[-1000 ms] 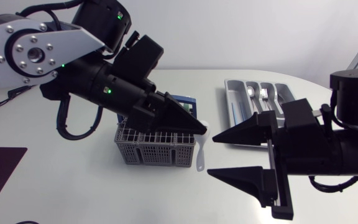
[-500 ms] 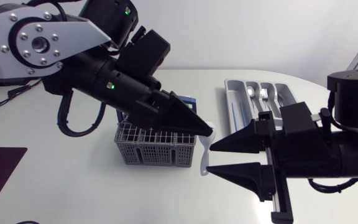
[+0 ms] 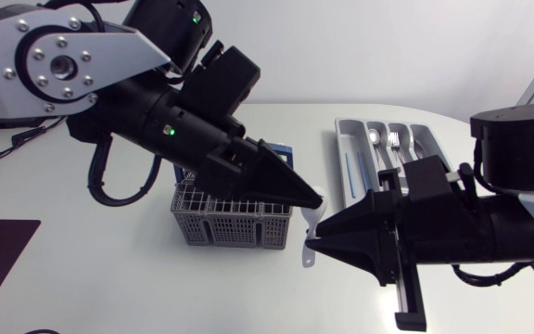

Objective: Unload the cutlery basket into the drawer organizer.

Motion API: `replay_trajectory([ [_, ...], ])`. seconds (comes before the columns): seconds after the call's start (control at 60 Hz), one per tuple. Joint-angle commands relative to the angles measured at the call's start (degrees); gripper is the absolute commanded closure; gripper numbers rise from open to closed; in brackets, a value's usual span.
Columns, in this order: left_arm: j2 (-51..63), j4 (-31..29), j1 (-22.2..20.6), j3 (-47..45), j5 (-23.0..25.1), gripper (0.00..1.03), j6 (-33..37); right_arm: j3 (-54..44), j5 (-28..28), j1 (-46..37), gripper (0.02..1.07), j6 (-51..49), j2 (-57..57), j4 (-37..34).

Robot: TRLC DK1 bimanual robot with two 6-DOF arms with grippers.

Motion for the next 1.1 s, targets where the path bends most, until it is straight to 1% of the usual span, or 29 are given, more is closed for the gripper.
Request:
replay_trajectory([
  [0.0, 1.11, -0.63, -0.28, 1.68, 1.1, 0.96, 0.75, 0.95, -0.04, 0.54, 1.0, -0.99, 0.73, 0.43],
  [0.133, 1.28, -0.46, 0.69, 2.03, 1.1, 0.96, 0.58, 0.59, 0.4, 0.89, 1.01, -0.91, 0.65, 0.25],
  [0.167, 1.46, -0.46, 1.3, 2.38, 1.1, 0.95, 0.58, 0.51, 0.49, 1.07, 1.01, -0.82, 0.65, 0.17],
  [0.183, 1.55, -0.37, 1.48, 2.47, 1.1, 0.92, 0.49, 0.42, 0.49, 1.07, 1.01, -0.82, 0.65, 0.08],
  [0.2, 1.63, -0.28, 1.65, 2.56, 1.1, 0.88, 0.4, 0.33, 0.49, 1.16, 1.01, -0.82, 0.56, 0.08],
  [0.233, 1.81, -0.28, 1.92, 2.82, 1.1, 0.75, 0.22, 0.24, 0.49, 1.25, 1.01, -0.73, 0.47, -0.1],
  [0.25, 1.9, -0.19, 2.18, 3.0, 1.1, 0.66, 0.05, 0.24, 0.58, 1.25, 1.01, -0.73, 0.47, -0.19],
  [0.3, 1.9, -0.02, 2.8, 3.26, 1.1, 0.44, -0.3, 0.15, 0.49, 1.25, 1.01, -0.73, 0.21, -0.8],
  [0.35, 1.9, 0.42, 3.15, 3.61, 1.1, 0.17, -0.83, 0.15, 0.49, 1.33, 1.01, -0.73, -0.23, -1.33],
  [0.383, 1.9, 0.77, 3.85, 4.05, 1.1, 0.04, -1.53, 0.15, 0.58, 1.33, 1.01, -0.73, -0.5, -1.77],
  [0.433, 1.81, 1.3, 5.08, 4.75, 1.1, 0.04, -2.59, 0.33, 0.67, 1.25, 1.01, -0.73, -0.67, -2.65],
  [0.517, 1.2, 4.46, 8.33, 5.46, 0.83, 0.04, -6.28, 0.33, 1.63, -0.16, 1.01, -1.7, -1.55, -4.4],
  [0.567, 0.67, 5.61, 9.56, 5.46, -0.93, 0.04, -7.6, 0.33, 1.99, -1.74, 1.01, -2.49, -2.43, -5.64],
  [0.633, -0.74, 6.31, 9.92, 5.1, -7.96, 0.04, -7.77, 0.51, 2.69, -4.91, 1.01, -4.51, -3.31, -7.66],
  [0.667, -1.53, 6.4, 9.83, 4.84, -12.79, 0.04, -7.77, 0.59, 3.04, -7.1, 1.01, -6.09, -3.84, -8.89],
  [0.7, -2.06, 6.57, 9.92, 4.31, -15.78, 0.04, -7.77, 0.51, 4.09, -9.39, 1.01, -7.59, -4.1, -9.33],
  [0.717, -2.06, 6.57, 9.92, 4.23, -16.83, 0.04, -7.77, 0.33, 5.06, -10.18, 1.01, -8.38, -4.1, -9.33],
  [0.75, -2.5, 6.57, 9.92, 3.7, -20.79, 0.04, -7.6, -0.2, 7.96, -11.76, 1.01, -10.75, -4.28, -9.06],
  [0.817, -3.55, 6.84, 9.92, 1.77, -25.97, 0.04, -6.81, -1.08, 10.86, -15.01, 1.01, -13.21, -4.01, -7.57],
  [0.867, -4.25, 7.36, 9.92, 0.36, -30.11, 0.04, -6.72, -2.48, 15.17, -17.65, 1.01, -16.29, -3.57, -5.2],
  [0.9, -4.87, 7.36, 10.0, -0.7, -32.04, 0.04, -6.19, -3.19, 16.84, -18.79, 1.01, -17.34, -3.57, -3.7],
  [0.967, -6.28, 7.45, 10.35, -2.89, -35.55, 0.04, -4.96, -5.12, 22.11, -20.64, 1.01, -21.21, -2.52, -0.1],
  [1.033, -7.33, 7.45, 11.15, -4.3, -36.7, 0.04, -4.52, -6.09, 23.34, -24.42, 1.01, -25.6, -0.5, 2.01],
  [1.083, -7.95, 7.45, 12.38, -5.18, -37.84, 0.04, -4.43, -7.67, 25.36, -27.58, 1.01, -28.24, 1.08, 6.05],
])
